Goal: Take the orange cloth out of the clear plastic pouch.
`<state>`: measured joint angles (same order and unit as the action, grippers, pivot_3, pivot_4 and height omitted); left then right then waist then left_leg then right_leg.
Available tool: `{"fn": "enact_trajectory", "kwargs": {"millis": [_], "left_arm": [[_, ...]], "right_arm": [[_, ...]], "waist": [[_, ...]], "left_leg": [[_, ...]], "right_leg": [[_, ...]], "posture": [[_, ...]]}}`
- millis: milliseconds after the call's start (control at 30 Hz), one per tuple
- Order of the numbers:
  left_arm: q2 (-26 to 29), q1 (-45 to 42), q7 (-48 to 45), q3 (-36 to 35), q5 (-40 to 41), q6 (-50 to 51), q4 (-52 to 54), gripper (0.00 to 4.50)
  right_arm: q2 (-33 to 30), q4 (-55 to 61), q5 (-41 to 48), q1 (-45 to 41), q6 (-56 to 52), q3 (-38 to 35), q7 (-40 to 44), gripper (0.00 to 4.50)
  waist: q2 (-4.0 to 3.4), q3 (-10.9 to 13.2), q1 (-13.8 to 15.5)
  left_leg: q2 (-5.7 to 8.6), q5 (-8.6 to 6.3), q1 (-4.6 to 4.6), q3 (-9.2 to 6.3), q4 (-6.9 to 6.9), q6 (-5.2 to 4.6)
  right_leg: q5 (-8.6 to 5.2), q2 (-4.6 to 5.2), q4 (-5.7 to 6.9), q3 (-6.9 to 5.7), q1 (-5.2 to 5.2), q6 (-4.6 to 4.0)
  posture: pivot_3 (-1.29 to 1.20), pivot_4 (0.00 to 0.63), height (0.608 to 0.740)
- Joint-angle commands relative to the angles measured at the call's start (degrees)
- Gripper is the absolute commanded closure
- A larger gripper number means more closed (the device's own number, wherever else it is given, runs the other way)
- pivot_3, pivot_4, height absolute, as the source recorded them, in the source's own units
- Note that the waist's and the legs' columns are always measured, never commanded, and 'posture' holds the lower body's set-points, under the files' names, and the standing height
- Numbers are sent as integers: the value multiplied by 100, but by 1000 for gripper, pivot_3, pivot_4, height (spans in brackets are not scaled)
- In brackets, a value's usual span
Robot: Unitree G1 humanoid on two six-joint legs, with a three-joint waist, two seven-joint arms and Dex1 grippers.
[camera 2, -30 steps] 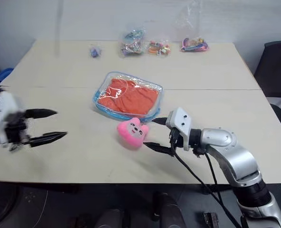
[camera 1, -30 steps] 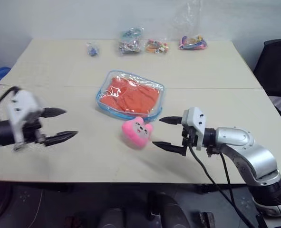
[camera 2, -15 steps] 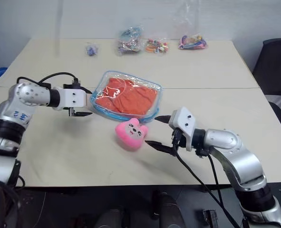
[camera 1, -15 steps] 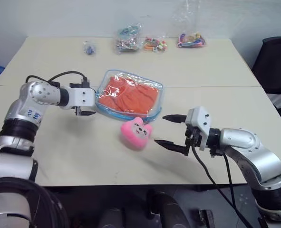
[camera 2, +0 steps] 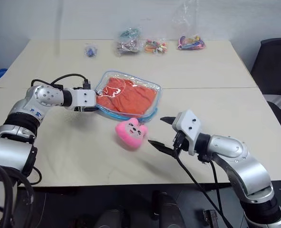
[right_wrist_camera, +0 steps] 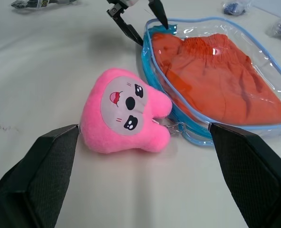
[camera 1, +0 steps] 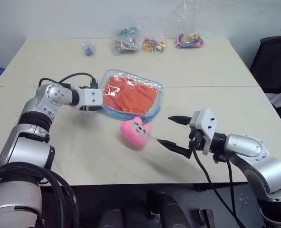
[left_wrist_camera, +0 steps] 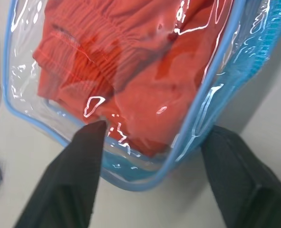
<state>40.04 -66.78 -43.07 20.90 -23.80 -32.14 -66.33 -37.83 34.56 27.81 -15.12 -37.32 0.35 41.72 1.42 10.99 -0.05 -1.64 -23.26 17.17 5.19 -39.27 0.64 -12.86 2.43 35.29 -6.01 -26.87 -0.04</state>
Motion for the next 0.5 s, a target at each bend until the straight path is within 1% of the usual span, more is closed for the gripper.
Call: {"fn": "enact_trajectory", "kwargs": {"millis": [33,200,233,300,367,433,500], "left_arm": [[41,-134,47,-73,-14,-142,-12,2790],[117,31,-164,-113,59,-222,132,4337],[178,115,-319,-117,94,-216,233,4460],[306,303,-582,-182,213,-207,480,4460],[540,682,-877,-369,500,-127,1064,4460],[838,1224,-1181,-577,809,68,1918,4460],[1243,2018,-1411,-866,1098,556,3114,4460]], "right_arm": [[-89,230,114,-148,-39,-170,-41,0],[-203,189,158,-216,-83,-158,57,0],[-260,162,174,-229,-76,-156,131,0],[-372,117,220,-233,-48,-165,290,0],[-533,74,320,-214,-5,-191,568,0],[-685,54,470,-190,6,-224,856,0],[-876,26,663,-141,33,-264,1238,0]], "waist": [[0,0,6],[0,0,3],[0,0,-2],[0,0,-15],[0,0,-26],[0,0,-55],[0,0,-79]], "left_leg": [[1,0,0,0,-1,-1],[1,0,1,0,-1,-1],[1,0,1,0,-1,-1],[0,0,0,3,-1,-1],[0,0,-2,5,-1,-1],[-3,0,-5,4,-1,-1],[-6,0,-11,-1,0,-1]], "right_leg": [[0,1,1,0,0,0],[0,2,-1,-1,0,0],[0,2,-1,-1,0,0],[0,1,-1,0,-1,0],[0,0,3,4,-1,0],[-1,-1,7,10,-2,-1],[-2,0,13,13,-2,-3]], "posture": [[0,150,740],[0,150,740],[0,150,740],[0,150,740],[0,150,740],[0,150,740],[0,150,740]]}}
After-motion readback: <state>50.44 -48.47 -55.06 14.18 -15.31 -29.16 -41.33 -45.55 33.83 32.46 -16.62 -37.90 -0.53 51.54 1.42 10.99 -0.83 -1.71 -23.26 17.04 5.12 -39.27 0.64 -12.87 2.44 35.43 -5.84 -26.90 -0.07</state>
